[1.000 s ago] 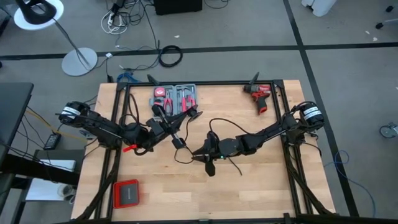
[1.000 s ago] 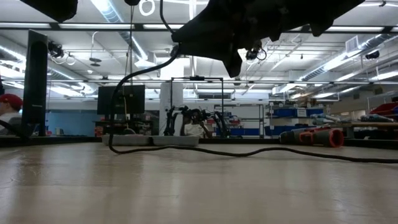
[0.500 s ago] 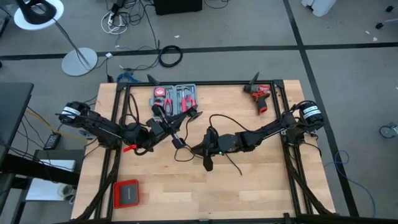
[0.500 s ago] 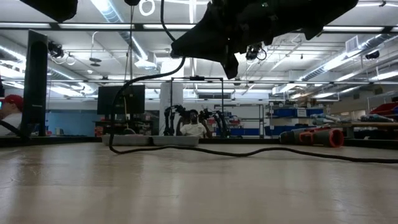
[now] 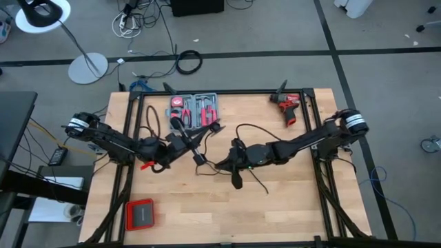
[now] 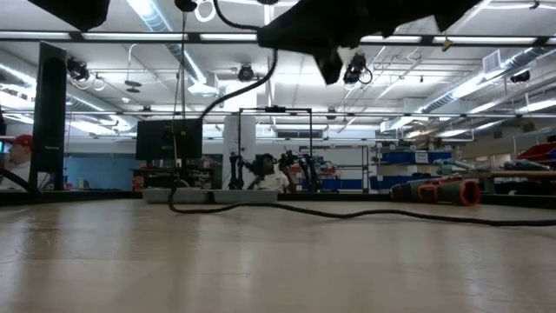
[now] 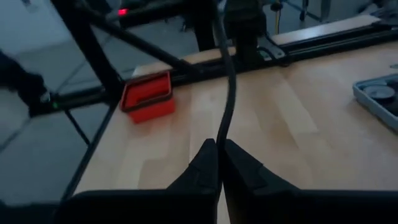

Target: Coil cords

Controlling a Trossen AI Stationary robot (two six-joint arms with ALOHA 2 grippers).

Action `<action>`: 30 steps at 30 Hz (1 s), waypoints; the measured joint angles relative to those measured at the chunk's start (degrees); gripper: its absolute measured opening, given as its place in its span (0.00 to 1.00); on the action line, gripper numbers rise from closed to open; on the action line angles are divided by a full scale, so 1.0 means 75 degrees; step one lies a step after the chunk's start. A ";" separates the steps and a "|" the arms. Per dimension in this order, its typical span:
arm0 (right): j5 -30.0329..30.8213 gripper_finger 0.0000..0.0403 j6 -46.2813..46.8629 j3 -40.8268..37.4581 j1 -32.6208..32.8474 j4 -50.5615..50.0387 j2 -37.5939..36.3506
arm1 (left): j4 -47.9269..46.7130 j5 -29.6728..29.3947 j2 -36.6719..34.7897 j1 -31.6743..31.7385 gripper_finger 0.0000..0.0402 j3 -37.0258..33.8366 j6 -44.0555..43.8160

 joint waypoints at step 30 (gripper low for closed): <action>0.4389 0.01 0.1768 0.0005 0.0692 -0.6618 -0.2655 | 0.0890 -0.0483 -0.0006 -0.0543 0.00 -0.0003 0.2052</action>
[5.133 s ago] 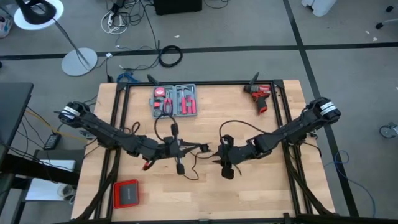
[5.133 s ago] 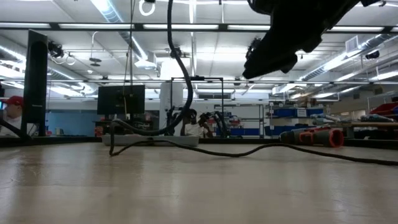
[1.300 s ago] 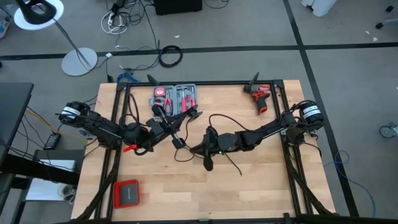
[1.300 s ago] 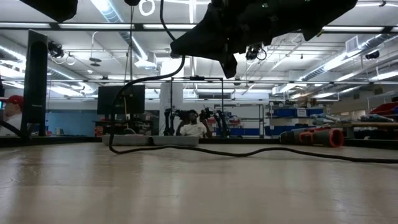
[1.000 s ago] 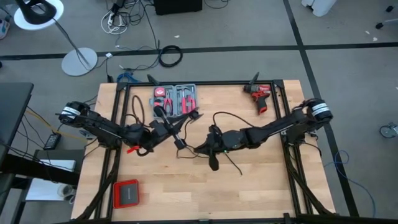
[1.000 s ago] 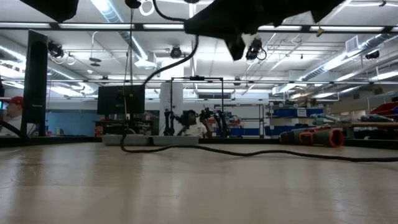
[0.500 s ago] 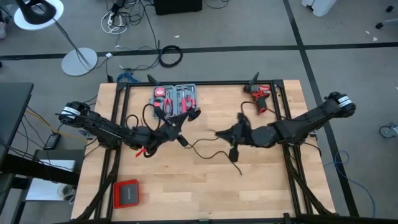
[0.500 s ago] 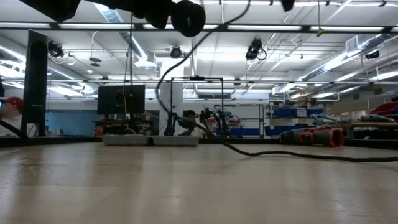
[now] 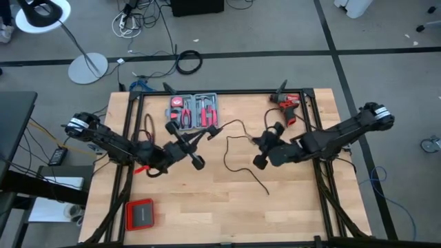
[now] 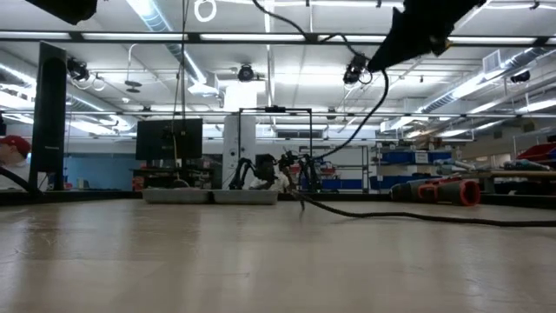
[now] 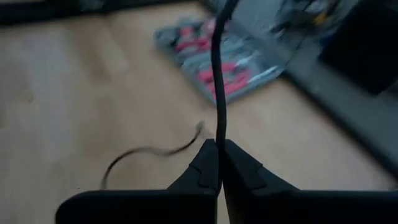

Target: Coil cords

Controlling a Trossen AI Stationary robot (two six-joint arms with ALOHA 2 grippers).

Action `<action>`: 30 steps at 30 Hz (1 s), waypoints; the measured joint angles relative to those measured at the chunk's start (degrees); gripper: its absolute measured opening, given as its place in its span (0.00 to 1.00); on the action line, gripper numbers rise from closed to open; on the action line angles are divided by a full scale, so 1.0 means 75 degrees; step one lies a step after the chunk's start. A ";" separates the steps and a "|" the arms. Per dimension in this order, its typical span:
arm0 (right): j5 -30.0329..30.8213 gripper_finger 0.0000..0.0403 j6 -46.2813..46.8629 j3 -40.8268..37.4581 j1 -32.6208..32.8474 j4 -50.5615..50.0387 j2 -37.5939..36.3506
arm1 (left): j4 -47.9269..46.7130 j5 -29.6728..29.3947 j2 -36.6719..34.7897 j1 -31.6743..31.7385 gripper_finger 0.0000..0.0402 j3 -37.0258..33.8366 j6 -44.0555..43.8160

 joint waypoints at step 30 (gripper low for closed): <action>-0.1403 0.01 -0.2167 0.0000 0.0844 0.2896 -0.1045 | -0.3950 -0.3374 0.0006 0.0573 0.00 0.0006 0.1754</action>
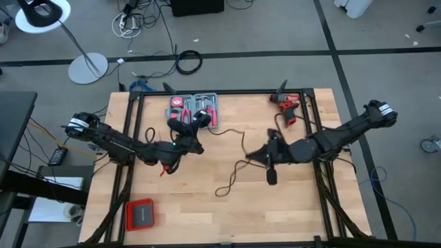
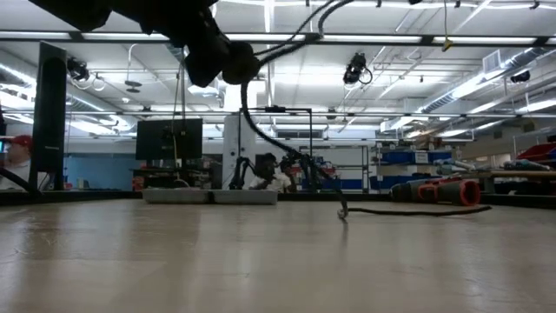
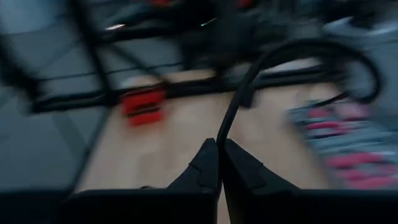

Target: Coil cords

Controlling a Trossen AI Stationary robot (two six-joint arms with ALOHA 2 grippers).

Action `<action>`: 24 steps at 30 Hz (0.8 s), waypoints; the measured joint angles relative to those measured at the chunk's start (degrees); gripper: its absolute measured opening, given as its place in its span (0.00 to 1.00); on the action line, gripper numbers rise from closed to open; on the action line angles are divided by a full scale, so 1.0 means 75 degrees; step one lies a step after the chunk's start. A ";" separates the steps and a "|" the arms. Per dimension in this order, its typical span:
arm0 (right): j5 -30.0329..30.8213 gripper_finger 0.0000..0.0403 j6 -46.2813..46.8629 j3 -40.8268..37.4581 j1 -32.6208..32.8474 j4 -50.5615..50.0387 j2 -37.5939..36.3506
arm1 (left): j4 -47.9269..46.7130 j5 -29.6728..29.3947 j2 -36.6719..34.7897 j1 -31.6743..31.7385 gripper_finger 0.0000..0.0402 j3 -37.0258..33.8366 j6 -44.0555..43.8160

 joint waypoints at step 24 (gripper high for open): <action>-0.0124 0.01 0.0301 0.0003 -0.0812 -0.0109 0.1660 | 0.2031 0.2907 0.0000 -0.0783 0.00 0.0521 -0.1610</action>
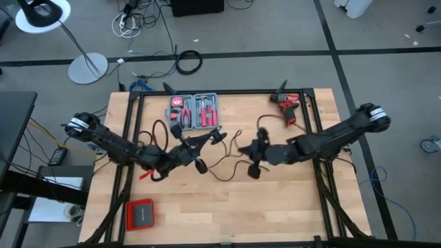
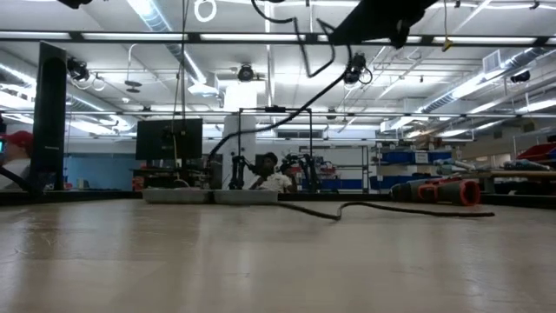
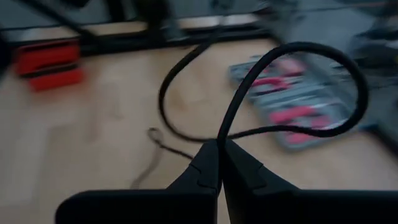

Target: Coil cords

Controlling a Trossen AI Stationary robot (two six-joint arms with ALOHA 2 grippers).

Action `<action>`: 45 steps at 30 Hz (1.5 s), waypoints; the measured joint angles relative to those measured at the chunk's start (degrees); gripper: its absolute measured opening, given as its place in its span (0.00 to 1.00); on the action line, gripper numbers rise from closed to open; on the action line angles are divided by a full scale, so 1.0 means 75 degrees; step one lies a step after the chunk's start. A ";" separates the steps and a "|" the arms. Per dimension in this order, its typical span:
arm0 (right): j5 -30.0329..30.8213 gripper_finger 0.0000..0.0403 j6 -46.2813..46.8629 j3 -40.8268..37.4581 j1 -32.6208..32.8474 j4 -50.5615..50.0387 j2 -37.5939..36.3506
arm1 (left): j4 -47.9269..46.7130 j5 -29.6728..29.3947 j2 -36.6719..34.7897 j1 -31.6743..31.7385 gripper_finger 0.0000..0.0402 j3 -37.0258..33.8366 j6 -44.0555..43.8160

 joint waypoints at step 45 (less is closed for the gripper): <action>0.4430 0.00 -0.0666 0.0000 0.0425 -0.1966 -0.1823 | -0.3320 -0.0464 0.0000 0.0353 0.00 0.0013 -0.1815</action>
